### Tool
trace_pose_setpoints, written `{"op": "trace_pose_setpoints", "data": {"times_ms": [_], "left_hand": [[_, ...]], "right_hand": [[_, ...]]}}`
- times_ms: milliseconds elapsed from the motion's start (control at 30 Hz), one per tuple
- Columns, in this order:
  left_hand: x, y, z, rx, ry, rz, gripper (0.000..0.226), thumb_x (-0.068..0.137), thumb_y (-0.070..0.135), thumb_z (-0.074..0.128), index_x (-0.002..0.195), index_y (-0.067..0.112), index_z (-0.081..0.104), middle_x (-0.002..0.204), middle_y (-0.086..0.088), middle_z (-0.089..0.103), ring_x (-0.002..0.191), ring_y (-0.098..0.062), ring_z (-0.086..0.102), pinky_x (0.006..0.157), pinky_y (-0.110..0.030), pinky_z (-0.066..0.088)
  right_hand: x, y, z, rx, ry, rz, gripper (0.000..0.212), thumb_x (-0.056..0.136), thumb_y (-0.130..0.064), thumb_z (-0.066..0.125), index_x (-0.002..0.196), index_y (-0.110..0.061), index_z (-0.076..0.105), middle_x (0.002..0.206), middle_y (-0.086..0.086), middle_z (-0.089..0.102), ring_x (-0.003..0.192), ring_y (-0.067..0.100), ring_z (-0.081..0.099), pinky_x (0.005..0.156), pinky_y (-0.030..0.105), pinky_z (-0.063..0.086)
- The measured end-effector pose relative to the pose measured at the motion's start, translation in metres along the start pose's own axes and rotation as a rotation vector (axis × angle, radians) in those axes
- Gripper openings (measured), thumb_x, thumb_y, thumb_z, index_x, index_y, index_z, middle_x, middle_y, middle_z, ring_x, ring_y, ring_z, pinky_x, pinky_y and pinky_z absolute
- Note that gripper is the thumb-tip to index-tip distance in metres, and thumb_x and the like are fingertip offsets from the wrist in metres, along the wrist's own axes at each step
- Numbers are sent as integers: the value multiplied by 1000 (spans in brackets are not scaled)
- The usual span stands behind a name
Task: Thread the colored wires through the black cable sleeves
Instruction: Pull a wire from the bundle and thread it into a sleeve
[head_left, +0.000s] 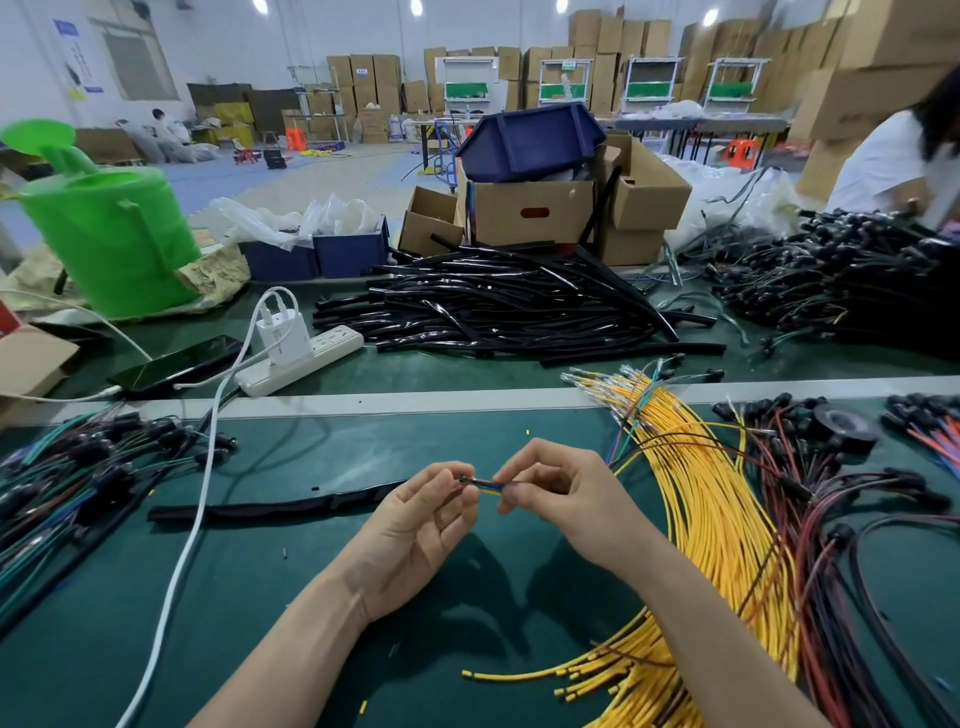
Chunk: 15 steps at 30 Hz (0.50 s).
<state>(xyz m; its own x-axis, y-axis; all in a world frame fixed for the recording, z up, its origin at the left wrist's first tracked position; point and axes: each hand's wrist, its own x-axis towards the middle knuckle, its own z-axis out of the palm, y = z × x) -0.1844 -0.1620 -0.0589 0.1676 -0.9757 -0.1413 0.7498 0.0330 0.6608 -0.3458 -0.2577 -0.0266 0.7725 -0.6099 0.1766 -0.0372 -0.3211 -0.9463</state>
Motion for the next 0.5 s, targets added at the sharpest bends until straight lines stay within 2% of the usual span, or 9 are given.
{"op": "trace_pose_setpoints", "data": {"times_ms": [100, 233, 367, 500], "left_hand": [[-1, -1, 2, 4, 18, 9, 55, 30, 22, 99, 76, 3, 75, 76, -10, 70, 69, -13, 71, 61, -20, 57], [-2, 1, 5, 3, 47, 15, 61, 23, 23, 99, 76, 1, 76, 77, -13, 71, 69, -14, 71, 58, -19, 56], [-4, 0, 6, 44, 93, -8, 59, 18, 22, 99, 70, 4, 75, 68, -9, 69, 60, -12, 69, 53, -18, 55], [-3, -1, 5, 123, 76, -3, 53, 25, 29, 99, 69, 11, 75, 60, -1, 60, 49, -7, 59, 51, -18, 53]], "right_hand": [[0, -1, -1, 11, 0, -1, 15, 87, 0, 63, 84, -15, 67, 68, 0, 71, 56, 4, 49, 58, 12, 37], [-1, -3, -1, 19, 9, -7, 12, 87, 1, 63, 85, -11, 66, 69, 0, 71, 59, 9, 49, 58, 13, 38], [-3, -2, -1, -14, -15, -4, 9, 88, -3, 64, 87, -12, 67, 71, 1, 71, 59, 11, 47, 58, 15, 38], [-3, -2, 0, -14, -20, 2, 10, 87, -5, 65, 86, -14, 67, 70, -2, 71, 62, 16, 49, 60, 22, 38]]}}
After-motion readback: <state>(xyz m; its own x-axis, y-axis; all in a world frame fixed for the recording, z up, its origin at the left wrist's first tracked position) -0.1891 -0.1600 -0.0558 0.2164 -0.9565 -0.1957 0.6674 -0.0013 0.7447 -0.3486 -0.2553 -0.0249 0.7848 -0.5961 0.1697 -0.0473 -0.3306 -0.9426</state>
